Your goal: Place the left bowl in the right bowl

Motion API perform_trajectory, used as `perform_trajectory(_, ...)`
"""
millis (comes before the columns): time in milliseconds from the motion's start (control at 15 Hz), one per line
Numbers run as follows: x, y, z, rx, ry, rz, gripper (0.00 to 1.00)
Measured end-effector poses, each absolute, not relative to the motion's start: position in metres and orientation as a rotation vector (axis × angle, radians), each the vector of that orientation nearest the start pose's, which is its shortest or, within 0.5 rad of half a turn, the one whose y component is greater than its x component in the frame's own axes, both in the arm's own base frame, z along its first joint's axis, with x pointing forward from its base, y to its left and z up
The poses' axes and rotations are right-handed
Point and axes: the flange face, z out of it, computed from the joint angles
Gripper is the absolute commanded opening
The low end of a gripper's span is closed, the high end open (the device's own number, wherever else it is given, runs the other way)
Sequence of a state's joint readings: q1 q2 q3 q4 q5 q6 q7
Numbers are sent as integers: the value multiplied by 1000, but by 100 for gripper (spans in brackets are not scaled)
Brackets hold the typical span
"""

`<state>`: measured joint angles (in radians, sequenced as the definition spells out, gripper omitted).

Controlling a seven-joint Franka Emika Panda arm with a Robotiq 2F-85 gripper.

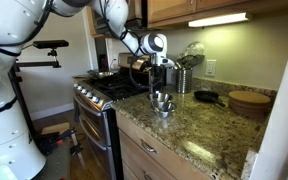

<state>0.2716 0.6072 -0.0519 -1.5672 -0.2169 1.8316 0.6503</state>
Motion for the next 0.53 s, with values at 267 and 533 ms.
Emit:
perform_trajectory(267, 650, 128, 267, -3406, 590, 347, 8)
perform_trajectory(533, 653, 125, 264, -3395, 599, 332, 8)
